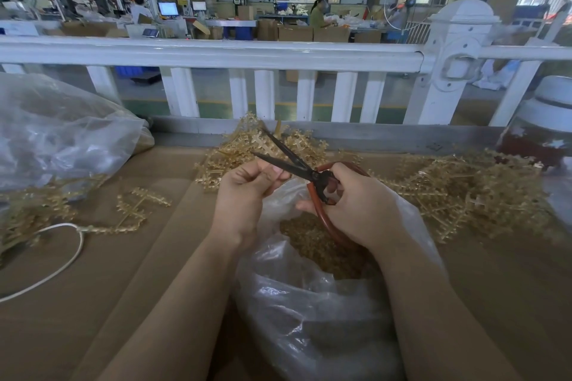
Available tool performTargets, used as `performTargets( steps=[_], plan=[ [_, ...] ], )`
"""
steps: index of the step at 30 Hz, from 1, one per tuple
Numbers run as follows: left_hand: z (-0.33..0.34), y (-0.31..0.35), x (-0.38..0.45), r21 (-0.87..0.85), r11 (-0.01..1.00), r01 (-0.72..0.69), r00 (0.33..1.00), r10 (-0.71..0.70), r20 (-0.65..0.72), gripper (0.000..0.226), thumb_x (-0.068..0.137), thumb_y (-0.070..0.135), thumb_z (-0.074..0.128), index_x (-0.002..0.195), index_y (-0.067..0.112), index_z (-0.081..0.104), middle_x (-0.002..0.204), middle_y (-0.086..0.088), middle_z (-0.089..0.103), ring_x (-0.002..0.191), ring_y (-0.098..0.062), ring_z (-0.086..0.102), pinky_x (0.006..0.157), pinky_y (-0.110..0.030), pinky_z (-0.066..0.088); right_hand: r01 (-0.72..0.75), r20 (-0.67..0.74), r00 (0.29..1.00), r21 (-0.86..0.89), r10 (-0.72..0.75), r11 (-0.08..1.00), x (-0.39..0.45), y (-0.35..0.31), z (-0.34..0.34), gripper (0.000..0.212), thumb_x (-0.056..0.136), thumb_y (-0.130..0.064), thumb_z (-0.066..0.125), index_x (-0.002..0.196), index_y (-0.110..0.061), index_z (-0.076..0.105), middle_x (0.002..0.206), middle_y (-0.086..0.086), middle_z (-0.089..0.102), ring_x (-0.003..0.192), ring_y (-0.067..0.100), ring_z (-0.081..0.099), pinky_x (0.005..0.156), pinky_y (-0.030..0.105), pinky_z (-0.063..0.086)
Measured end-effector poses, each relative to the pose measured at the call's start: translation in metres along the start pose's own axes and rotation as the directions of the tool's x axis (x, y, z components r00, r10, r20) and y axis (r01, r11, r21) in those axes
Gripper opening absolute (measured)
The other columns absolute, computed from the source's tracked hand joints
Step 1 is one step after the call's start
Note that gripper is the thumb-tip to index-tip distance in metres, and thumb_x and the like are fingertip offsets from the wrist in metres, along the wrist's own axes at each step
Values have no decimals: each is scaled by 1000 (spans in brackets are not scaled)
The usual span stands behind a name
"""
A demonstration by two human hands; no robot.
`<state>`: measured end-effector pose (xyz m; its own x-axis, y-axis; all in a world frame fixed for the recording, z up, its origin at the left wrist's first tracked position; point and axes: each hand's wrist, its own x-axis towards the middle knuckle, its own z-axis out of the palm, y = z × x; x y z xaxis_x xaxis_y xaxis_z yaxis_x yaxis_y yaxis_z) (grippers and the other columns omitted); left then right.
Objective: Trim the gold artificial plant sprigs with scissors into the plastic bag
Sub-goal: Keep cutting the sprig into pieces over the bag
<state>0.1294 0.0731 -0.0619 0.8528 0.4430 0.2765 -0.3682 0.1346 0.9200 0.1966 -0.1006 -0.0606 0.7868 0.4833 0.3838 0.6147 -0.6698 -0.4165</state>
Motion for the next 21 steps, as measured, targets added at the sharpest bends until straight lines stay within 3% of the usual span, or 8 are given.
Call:
performTargets(
  steps=[12,17,21],
  plan=[
    [-1,2,0,-62,998,21,999,-19,32,27,95,2,59,77,13,74,72,1,69,64,-4,58,65,-14,49,22,-179,983,-39,-29,999,0,-1,9,51,68,-94,45,87,-47,46,62,-29,50,57,-14,44,51,8,26],
    [-1,1,0,-71,997,21,1000,-20,25,29,94,4,61,73,18,77,73,1,70,63,-3,58,65,-14,50,27,-185,982,-32,-33,999,1,-1,10,65,64,-100,31,90,-45,51,63,-29,49,57,-14,43,52,6,25],
    [-2,0,0,-68,998,9,999,-7,32,23,94,4,61,77,13,74,73,0,69,63,-3,58,64,-15,49,12,-182,983,-30,-18,999,2,1,12,80,63,-101,31,99,-38,64,64,-31,46,59,-16,40,53,6,25]
  ],
)
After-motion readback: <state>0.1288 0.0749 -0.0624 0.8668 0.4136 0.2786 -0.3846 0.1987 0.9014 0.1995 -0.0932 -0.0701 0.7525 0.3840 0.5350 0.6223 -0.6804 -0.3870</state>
